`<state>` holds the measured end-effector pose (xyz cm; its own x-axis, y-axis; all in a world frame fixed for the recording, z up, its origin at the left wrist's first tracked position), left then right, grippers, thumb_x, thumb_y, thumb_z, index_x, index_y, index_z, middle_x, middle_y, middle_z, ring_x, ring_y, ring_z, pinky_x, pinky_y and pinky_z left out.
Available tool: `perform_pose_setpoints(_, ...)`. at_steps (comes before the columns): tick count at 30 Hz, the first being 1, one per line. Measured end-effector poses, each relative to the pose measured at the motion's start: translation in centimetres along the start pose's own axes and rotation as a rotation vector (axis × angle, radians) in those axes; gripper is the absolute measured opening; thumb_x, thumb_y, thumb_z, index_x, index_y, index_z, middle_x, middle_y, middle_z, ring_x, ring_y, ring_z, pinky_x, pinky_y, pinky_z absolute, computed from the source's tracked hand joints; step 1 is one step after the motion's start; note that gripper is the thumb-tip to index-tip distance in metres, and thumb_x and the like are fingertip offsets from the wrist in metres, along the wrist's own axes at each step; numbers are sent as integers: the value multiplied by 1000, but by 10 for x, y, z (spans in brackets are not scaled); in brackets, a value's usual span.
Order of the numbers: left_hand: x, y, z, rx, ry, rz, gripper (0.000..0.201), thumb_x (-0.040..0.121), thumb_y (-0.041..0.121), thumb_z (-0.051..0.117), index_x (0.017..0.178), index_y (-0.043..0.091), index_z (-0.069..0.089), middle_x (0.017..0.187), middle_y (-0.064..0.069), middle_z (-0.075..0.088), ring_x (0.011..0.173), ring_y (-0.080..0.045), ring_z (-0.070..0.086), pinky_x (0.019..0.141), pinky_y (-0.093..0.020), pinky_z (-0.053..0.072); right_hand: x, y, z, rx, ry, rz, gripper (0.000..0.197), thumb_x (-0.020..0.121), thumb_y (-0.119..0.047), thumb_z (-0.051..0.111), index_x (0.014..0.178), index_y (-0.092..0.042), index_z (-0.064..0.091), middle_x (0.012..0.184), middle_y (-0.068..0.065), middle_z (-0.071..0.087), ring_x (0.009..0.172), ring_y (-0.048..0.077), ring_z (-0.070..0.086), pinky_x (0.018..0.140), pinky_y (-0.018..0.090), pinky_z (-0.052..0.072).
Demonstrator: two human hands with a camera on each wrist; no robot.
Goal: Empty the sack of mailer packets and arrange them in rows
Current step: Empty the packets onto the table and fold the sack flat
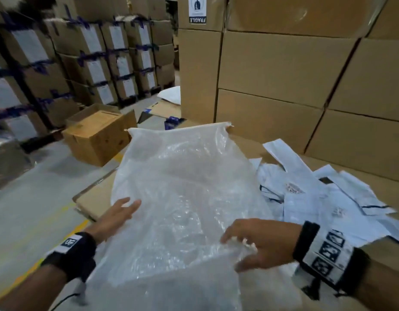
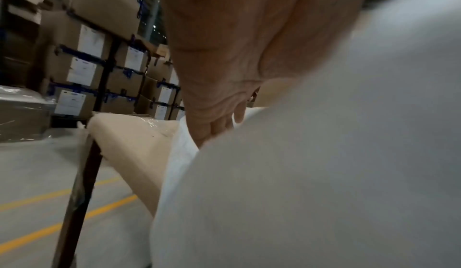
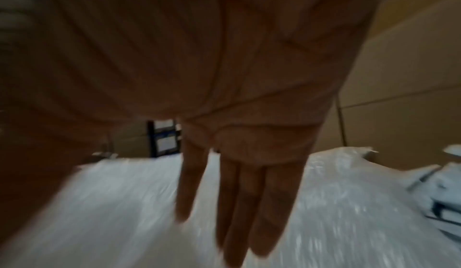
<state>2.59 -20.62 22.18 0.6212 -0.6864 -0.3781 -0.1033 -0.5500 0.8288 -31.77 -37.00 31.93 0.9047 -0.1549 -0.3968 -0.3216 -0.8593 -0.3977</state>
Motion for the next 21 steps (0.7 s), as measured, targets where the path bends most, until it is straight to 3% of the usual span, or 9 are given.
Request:
perform_pose_setpoints(2, 27, -9, 0, 146, -46, 10, 114, 49, 86, 65, 144, 30, 37, 124, 3, 61, 108, -13, 61, 92, -32, 47, 5, 15, -16, 178, -214, 83, 73, 67, -65, 82, 132, -48, 54, 127, -20, 59, 114, -3, 58, 101, 26, 49)
perform_pose_setpoints(3, 38, -5, -4, 228, -46, 35, 110, 51, 84, 68, 141, 28, 40, 121, 1, 61, 105, -13, 62, 91, -32, 48, 13, 26, -32, 290, -164, 101, 72, 65, -67, 83, 129, -45, 58, 125, -19, 62, 113, -4, 60, 101, 25, 50)
perform_pose_setpoints(6, 87, -5, -43, 457, 197, 110, 104, 56, 82, 69, 135, 17, 49, 124, -12, 59, 104, -22, 60, 91, -37, 49, 56, 100, -78, 456, 455, 330, 56, 72, -65, 78, 116, -33, 65, 115, -12, 67, 102, 6, 67, 92, 30, 55)
perform_pose_setpoints(8, 116, -2, -68, 512, 317, 80, 103, 63, 83, 65, 133, 8, 52, 132, -17, 57, 115, -33, 57, 96, -42, 46, 87, 152, -82, 281, 647, 568, 49, 84, -52, 74, 120, -22, 60, 120, 1, 66, 104, 18, 66, 94, 35, 52)
perform_pose_setpoints(12, 174, -16, -83, 338, 258, -129, 112, 72, 76, 64, 144, -4, 38, 147, -23, 44, 129, -40, 49, 103, -45, 43, 158, 215, -62, 161, 441, 864, 77, 93, -58, 58, 147, -8, 37, 143, 17, 52, 129, 33, 54, 106, 41, 44)
perform_pose_setpoints(13, 187, -23, -81, 338, 225, -138, 103, 74, 73, 65, 137, -6, 45, 140, -24, 51, 121, -40, 55, 95, -43, 46, 171, 224, -61, 166, 435, 917, 81, 94, -61, 54, 148, -5, 34, 147, 19, 48, 133, 35, 50, 108, 42, 42)
perform_pose_setpoints(16, 205, -31, -75, 215, 206, -76, 54, 85, 51, 69, 93, -2, 66, 100, -22, 72, 74, -28, 65, 63, -34, 47, 198, 245, -60, 156, 460, 1059, 83, 95, -65, 46, 149, -4, 35, 153, 22, 40, 138, 38, 43, 111, 45, 39)
perform_pose_setpoints(19, 209, -37, -84, -47, 216, -11, 40, 89, 42, 69, 91, 2, 70, 90, -17, 75, 68, -27, 69, 65, -34, 53, 202, 264, -68, 118, 517, 1136, 80, 92, -64, 51, 146, -6, 41, 151, 21, 42, 138, 39, 42, 112, 48, 38)
perform_pose_setpoints(21, 207, -37, -90, -179, 151, -2, 39, 91, 42, 66, 90, 3, 67, 79, -4, 75, 65, -20, 70, 62, -28, 55, 202, 280, -69, 97, 493, 1173, 84, 84, -70, 54, 143, -10, 46, 150, 19, 45, 136, 39, 45, 111, 48, 40)
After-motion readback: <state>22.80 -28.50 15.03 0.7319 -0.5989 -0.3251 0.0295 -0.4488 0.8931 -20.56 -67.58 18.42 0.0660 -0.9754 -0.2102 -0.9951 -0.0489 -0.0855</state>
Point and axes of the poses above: each hand's wrist, its own x-axis towards the middle knuckle, its own z-axis out of the palm, y = z × x, the point moved 5 cm from there along x, towards the middle knuckle
